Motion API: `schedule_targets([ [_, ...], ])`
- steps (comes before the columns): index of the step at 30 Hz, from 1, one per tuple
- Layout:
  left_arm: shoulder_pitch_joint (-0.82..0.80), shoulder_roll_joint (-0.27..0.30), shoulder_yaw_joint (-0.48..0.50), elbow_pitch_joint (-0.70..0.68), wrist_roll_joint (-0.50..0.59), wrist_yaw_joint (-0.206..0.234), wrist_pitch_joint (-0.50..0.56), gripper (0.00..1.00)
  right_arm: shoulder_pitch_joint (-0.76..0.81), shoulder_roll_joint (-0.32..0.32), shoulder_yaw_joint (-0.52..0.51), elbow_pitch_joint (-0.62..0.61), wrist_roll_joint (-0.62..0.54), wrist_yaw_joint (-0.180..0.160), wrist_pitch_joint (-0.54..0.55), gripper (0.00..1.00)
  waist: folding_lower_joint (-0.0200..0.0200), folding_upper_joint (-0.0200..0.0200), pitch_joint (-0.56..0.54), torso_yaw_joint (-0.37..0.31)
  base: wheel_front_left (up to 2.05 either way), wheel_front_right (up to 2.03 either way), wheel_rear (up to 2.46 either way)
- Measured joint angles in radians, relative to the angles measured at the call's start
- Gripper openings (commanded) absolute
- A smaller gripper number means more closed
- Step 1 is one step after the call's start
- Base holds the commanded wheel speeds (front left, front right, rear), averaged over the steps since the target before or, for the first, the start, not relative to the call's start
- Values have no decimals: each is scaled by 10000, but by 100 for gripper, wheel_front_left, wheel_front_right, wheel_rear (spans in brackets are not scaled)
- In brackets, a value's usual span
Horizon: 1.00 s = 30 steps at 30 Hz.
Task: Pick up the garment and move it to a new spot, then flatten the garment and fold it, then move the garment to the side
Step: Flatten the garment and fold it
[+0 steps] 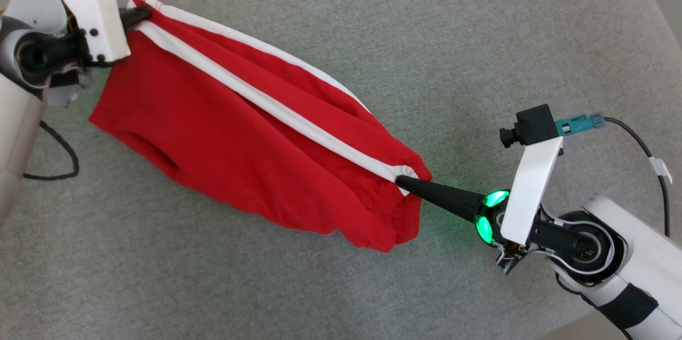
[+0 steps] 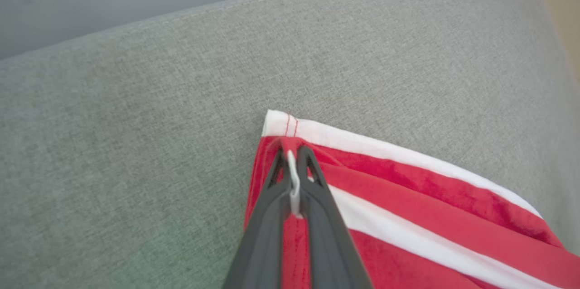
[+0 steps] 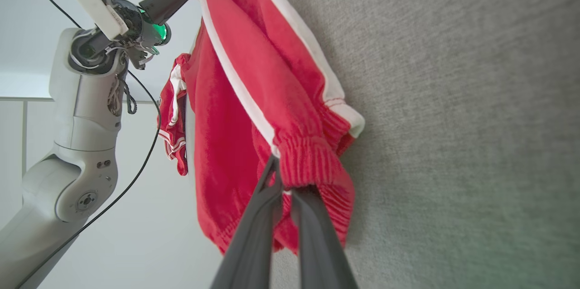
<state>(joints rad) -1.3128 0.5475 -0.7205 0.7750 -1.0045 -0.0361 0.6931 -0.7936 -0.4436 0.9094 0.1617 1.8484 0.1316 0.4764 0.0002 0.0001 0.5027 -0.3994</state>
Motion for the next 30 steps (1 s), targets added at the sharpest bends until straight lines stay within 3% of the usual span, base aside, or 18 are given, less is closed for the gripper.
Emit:
schedule_targets([
  [1,-31,-42,-10,107,2,-38,-36,90,1,44,-42,15,-44,0,61,7,0,0,16,-10,0,0,0],
  [2,-41,-88,-23,221,4,-84,-90,100,2,82,-81,27,-104,0,73,35,0,0,11,-6,0,0,0],
  [3,-44,-136,-36,311,4,-142,-119,100,4,123,-138,35,-167,0,79,47,0,0,-6,2,0,0,0],
  [4,-47,-194,-50,385,2,-201,-157,100,10,153,-203,50,-226,0,81,97,0,0,-39,16,0,0,0],
  [14,-49,-288,-525,807,192,-683,-188,100,367,247,-738,293,-520,0,182,100,-1,0,-677,152,0,0,0],
  [24,221,464,-1774,318,570,-913,1047,100,1493,-389,-1586,-265,-667,0,-280,100,-3,0,-1123,-94,0,0,0],
  [30,360,955,-2347,-309,351,-951,1661,100,2039,-454,-1944,-660,-802,0,-464,100,-2,-1,-939,-452,0,0,0],
])
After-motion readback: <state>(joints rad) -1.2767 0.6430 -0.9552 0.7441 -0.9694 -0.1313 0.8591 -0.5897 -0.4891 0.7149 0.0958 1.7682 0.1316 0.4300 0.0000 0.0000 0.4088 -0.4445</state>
